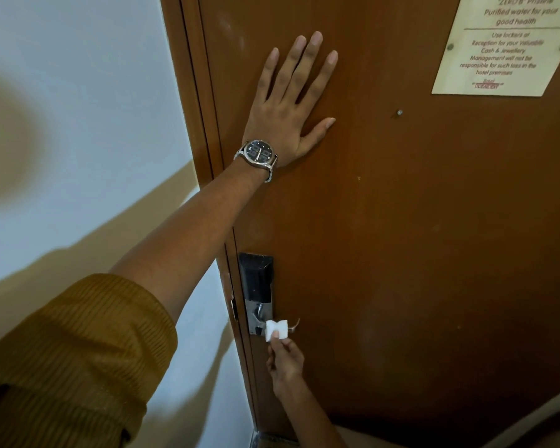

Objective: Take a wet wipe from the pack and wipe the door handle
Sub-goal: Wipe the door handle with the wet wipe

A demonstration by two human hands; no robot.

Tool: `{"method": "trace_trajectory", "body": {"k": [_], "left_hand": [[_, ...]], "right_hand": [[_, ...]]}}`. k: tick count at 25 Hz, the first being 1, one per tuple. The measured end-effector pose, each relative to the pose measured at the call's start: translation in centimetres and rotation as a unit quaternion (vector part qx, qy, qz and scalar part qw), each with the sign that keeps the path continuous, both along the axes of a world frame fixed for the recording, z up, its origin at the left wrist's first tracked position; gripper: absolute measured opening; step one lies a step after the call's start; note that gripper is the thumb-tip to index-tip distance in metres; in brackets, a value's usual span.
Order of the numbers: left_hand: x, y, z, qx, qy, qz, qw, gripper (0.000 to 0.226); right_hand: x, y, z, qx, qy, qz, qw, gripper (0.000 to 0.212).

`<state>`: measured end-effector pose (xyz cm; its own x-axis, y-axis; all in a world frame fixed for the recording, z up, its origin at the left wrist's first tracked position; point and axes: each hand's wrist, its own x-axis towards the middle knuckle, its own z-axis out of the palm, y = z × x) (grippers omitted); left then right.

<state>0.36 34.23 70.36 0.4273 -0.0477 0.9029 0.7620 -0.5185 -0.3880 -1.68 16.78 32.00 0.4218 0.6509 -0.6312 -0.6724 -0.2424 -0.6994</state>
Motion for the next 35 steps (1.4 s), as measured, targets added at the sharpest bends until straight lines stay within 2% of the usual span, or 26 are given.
{"method": "trace_trajectory", "body": {"k": [4,10,13,15,16,18,20,22,24,28,33,35], "left_hand": [[-0.3,0.3,0.0,0.0,0.002,-0.003,1.0,0.074],[0.3,0.7,0.1,0.012,-0.008,-0.014,1.0,0.074],[0.3,0.9,-0.1,0.01,-0.014,-0.017,1.0,0.074],[0.3,0.8,0.0,0.01,-0.017,-0.02,1.0,0.074],[0.3,0.7,0.0,0.01,-0.018,-0.024,0.999,0.074],[0.3,0.7,0.0,0.009,-0.017,-0.028,0.999,0.073],[0.3,0.4,0.1,0.011,-0.021,-0.026,0.999,0.073],[0.4,0.2,0.3,0.008,-0.022,-0.029,0.999,0.073],[0.4,0.1,0.6,0.013,-0.019,-0.029,0.999,0.073],[0.0,0.3,0.3,0.005,-0.018,-0.027,0.999,0.072],[0.1,0.1,-0.1,0.001,-0.013,-0.029,0.999,0.073],[0.1,0.3,0.0,-0.001,-0.009,-0.027,1.0,0.073]], "right_hand": [[-1.8,1.5,0.7,-0.014,-0.017,-0.022,1.0,0.013],[1.6,-0.5,-0.2,0.0,-0.031,-0.035,0.999,0.01],[2.6,-0.5,-0.3,0.0,-0.038,-0.073,0.997,0.006],[2.5,-0.3,-0.1,0.0,-0.107,-0.102,0.989,0.014],[2.4,-0.3,0.0,0.002,-0.184,-0.107,0.977,0.018],[2.4,-0.8,0.3,0.026,-0.386,-0.079,0.919,0.019],[3.0,-1.3,0.2,0.023,-0.583,-0.014,0.812,0.02],[4.1,-1.4,0.0,-0.004,-0.712,0.047,0.701,0.023],[4.4,-1.0,0.4,-0.006,-0.778,0.118,0.617,0.029],[3.6,0.1,1.5,-0.02,-0.81,0.247,0.532,0.038],[2.1,1.5,1.8,-0.03,-0.826,0.325,0.459,0.051],[1.4,2.6,2.1,-0.03,-0.831,0.338,0.441,0.051]]}}
